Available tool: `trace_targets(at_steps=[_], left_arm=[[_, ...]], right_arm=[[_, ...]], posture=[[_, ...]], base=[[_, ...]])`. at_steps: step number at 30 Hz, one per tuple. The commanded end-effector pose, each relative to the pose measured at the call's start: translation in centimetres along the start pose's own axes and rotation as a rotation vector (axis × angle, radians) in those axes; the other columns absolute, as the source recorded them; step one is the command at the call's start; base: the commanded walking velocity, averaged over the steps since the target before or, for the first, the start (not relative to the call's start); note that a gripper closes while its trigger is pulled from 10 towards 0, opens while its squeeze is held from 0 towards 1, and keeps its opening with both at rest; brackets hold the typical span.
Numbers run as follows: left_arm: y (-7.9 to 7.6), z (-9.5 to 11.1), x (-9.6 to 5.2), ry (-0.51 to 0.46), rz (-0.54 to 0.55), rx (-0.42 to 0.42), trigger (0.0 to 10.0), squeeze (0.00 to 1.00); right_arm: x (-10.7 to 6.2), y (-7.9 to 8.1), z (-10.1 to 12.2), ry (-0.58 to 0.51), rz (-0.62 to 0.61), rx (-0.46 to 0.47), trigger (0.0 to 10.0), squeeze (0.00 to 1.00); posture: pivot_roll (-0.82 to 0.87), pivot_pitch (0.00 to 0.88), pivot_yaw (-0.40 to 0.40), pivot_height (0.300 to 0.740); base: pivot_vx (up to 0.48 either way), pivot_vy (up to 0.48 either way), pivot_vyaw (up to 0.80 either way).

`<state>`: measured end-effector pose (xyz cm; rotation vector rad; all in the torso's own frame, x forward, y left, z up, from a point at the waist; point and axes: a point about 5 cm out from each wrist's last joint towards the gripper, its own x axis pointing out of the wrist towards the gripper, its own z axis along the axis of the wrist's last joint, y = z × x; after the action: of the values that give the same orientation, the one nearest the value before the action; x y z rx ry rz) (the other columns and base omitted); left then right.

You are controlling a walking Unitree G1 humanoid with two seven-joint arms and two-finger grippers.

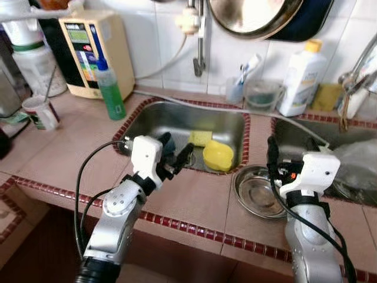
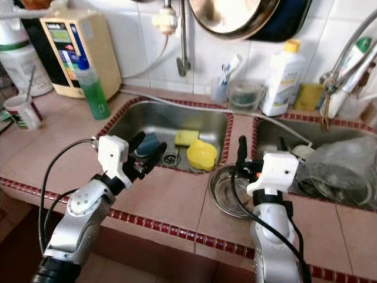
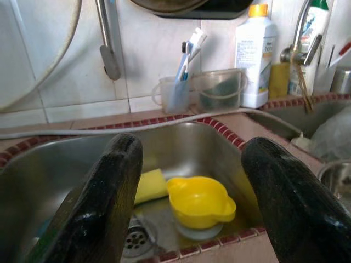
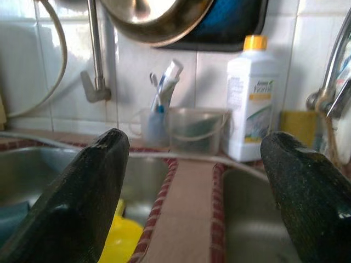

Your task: Kitchen organization

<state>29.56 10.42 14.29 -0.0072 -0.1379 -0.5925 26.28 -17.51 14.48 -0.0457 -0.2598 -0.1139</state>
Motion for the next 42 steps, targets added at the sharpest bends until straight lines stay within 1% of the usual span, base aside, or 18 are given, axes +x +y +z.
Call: trace_targets(at_steps=[1,5,10,11,14,15,16,17,18,23,25,26,28,34,42], left_arm=[[-0.8,0.9,0.1,-0.001,-0.049,0.031,10.0,0.0],[-1.8,1.1,-0.3,0.017,-0.107,0.066,10.0,0.0],[-2.5,0.7,-0.7,0.049,-0.156,0.059,10.0,0.0],[-2.8,0.8,-0.8,0.052,-0.175,0.043,10.0,0.0],[-3.0,0.8,-0.9,0.066,-0.193,0.048,10.0,0.0],[-3.0,0.8,-0.9,0.066,-0.193,0.048,10.0,0.0],[-3.1,0.8,-1.0,0.087,-0.204,0.032,10.0,0.0],[-3.3,1.0,-1.1,0.084,-0.226,0.035,10.0,0.0],[-3.3,1.0,-1.1,0.084,-0.226,0.035,10.0,0.0],[-3.9,1.2,-1.6,0.089,-0.311,0.055,10.0,0.0],[-4.0,1.3,-1.8,0.089,-0.331,0.051,10.0,0.0],[-4.3,1.6,-2.0,0.085,-0.369,0.045,10.0,0.0],[-4.4,1.7,-2.1,0.086,-0.39,0.054,10.0,0.0],[-4.5,1.9,-2.0,0.09,-0.398,0.055,10.0,0.0],[-4.5,2.0,-2.0,0.089,-0.396,0.048,10.0,0.0]], right_arm=[[-0.3,-0.5,0.4,0.002,-0.029,-0.006,10.0,0.0],[-1.1,-1.2,0.1,0.04,-0.065,-0.01,10.0,0.0],[-2.2,-1.6,-0.4,0.085,-0.095,0.001,10.0,0.0],[-2.6,-1.7,-0.6,0.101,-0.096,-0.003,10.0,0.0],[-3.3,-1.8,-0.9,0.125,-0.102,0.003,10.0,0.0],[-3.3,-1.8,-0.9,0.125,-0.102,0.003,10.0,0.0],[-3.7,-1.8,-1.1,0.14,-0.095,-0.008,10.0,0.0],[-3.9,-1.9,-1.3,0.152,-0.096,-0.013,10.0,0.0],[-3.9,-1.9,-1.3,0.152,-0.096,-0.013,10.0,0.0],[-4.1,-1.9,-1.4,0.167,-0.107,-0.01,10.0,0.0],[-4.1,-1.9,-1.4,0.168,-0.108,-0.01,10.0,0.0],[-4.1,-2.0,-1.4,0.175,-0.115,-0.009,10.0,0.0],[-4.2,-2.3,-1.5,0.183,-0.125,-0.004,10.0,0.0],[-4.4,-2.8,-1.6,0.198,-0.154,0.02,10.0,0.0],[-4.9,-3.1,-1.5,0.2,-0.174,0.027,10.0,0.0]], posture=[[-0.1,0.037,0.054,0.74],[-0.11,0.06,0.058,0.74],[-0.12,0.075,0.055,0.74],[-0.12,0.079,0.054,0.74],[-0.12,0.086,0.052,0.74],[-0.12,0.086,0.052,0.74],[-0.12,0.087,0.051,0.74],[-0.12,0.089,0.049,0.74],[-0.12,0.089,0.049,0.74],[-0.12,0.092,0.05,0.74],[-0.12,0.093,0.05,0.74],[-0.12,0.095,0.051,0.74],[-0.12,0.096,0.052,0.74],[-0.13,0.094,0.058,0.74],[-0.13,0.094,0.058,0.74]], base=[[0.0,0.0,0.0],[0.0,0.0,0.0],[0.0,0.0,0.0],[0.0,0.0,0.0],[0.0,0.0,0.0],[0.0,0.0,0.0],[0.0,0.0,0.0],[0.0,0.0,0.0],[0.0,0.0,0.0],[0.0,0.0,0.0],[0.0,0.0,0.0],[0.0,0.0,0.0],[0.0,0.0,0.0],[0.0,0.0,0.0],[0.0,0.0,0.0]])
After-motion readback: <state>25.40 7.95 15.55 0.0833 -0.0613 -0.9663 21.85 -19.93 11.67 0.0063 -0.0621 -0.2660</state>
